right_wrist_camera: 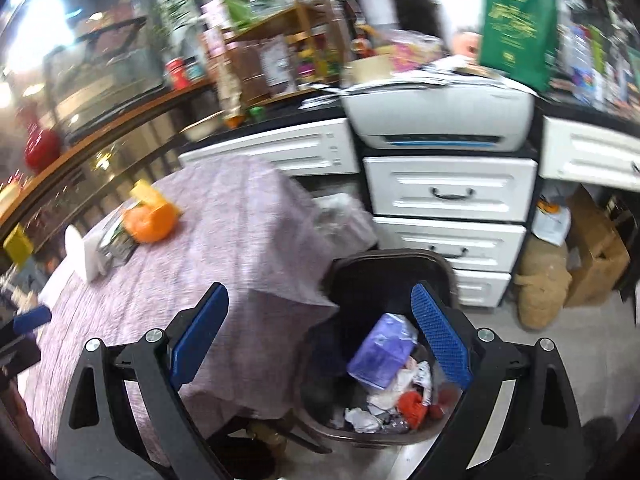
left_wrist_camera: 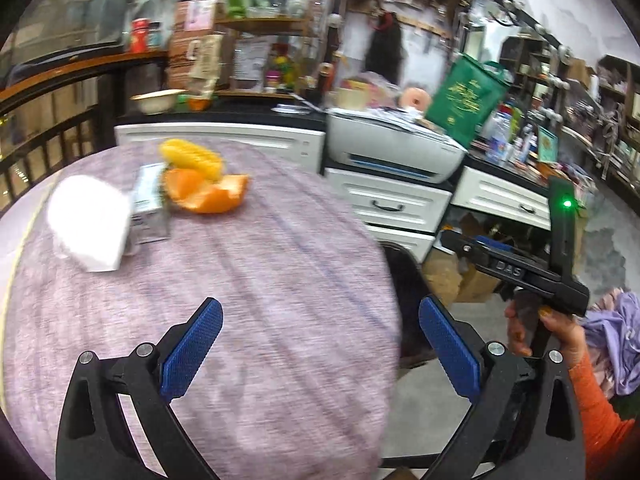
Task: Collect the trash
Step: 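Move both tools back over the table toward the mask and orange peel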
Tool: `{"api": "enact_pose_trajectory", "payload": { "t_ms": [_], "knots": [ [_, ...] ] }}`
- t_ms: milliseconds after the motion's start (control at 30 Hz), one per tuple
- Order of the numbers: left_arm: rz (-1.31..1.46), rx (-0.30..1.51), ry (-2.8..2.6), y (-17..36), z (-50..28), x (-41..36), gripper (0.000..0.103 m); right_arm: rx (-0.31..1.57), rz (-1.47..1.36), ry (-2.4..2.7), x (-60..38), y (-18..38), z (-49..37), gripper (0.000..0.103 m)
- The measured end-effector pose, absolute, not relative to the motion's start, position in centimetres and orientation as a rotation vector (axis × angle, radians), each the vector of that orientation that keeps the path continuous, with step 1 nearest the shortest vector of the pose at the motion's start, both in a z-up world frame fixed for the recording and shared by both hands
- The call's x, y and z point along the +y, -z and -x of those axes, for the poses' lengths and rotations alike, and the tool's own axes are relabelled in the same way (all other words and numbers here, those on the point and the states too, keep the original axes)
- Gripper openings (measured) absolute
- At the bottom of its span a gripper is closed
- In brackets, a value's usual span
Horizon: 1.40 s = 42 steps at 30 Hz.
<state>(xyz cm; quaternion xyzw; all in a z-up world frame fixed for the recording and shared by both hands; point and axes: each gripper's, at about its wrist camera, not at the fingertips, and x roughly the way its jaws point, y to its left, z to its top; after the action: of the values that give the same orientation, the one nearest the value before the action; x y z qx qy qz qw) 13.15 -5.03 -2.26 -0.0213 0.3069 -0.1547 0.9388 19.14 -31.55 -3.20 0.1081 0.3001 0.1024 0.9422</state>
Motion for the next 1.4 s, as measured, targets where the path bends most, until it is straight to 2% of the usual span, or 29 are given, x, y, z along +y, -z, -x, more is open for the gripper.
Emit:
{"api": "enact_pose_trajectory", "payload": {
  "t_ms": [500,1167,1400],
  "knots": [
    [0.106,0.649,0.096,2.2,-13.8,5.8,0.097,0.668,-0.13,-0.476,-20.9,1.0,-21.8,0.091],
    [0.154,0.687,0.014,2.1,-19.0,12.9,0.097,0.731,0.056,-0.561,-9.6,-0.4,-30.0,0.091],
    [0.193,0.68,0.038,1.7,-19.6,13.7,0.097,0.834,-0.006,-0.554,-9.1,1.0,-34.4,0.091]
  ]
}}
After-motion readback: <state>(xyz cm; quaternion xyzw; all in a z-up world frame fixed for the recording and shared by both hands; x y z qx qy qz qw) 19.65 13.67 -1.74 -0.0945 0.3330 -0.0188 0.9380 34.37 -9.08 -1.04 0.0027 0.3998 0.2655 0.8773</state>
